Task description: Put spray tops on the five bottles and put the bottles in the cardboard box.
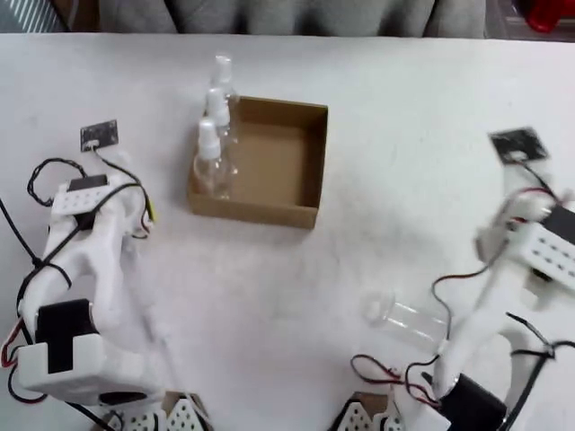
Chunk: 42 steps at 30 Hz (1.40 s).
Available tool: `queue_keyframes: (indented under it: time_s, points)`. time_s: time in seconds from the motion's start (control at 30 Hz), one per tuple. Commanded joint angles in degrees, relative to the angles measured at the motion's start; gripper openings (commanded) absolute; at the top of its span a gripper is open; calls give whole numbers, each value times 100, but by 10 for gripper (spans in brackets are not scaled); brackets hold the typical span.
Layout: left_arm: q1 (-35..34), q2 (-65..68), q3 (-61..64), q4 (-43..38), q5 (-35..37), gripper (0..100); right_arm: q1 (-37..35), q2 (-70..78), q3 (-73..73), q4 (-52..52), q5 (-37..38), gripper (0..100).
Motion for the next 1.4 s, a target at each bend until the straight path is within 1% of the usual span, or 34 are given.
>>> queue_keyframes:
  time_s: [0.0,0.1,0.2,0.4,0.53,0.6,0.7,0.9,1.03,1.1,1.23,1.37]
  points:
    - [110,-4,-273,-35,-44,21,1042,31,123,-629,580,18]
    - [110,-4,-273,-26,-44,21,1464,242,589,-1429,659,19]
    - [110,-4,-273,-26,-44,21,1648,611,985,-2105,659,39]
    - [110,-4,-211,-44,-44,21,1613,1622,1108,-2721,668,214]
    - [110,-4,-193,-44,-44,21,1429,2062,1108,-3073,826,269]
    - [110,-4,-193,-44,-44,21,1376,2088,1090,-3073,1002,280]
    - [136,-4,-193,-44,-44,21,1358,2026,888,-2879,1055,283]
    - [136,-4,-193,-44,-44,21,1499,1684,255,-1877,1108,281]
    - [136,-4,-202,-44,-44,21,1640,1385,185,-1200,1776,280]
    - [136,-4,-202,-44,-44,21,1692,1323,185,-936,1969,280]
    - [136,-4,-202,-44,-44,21,1833,1332,185,-901,2075,280]
    - [136,-4,-185,-44,-44,21,1868,1341,440,-1358,2084,280]
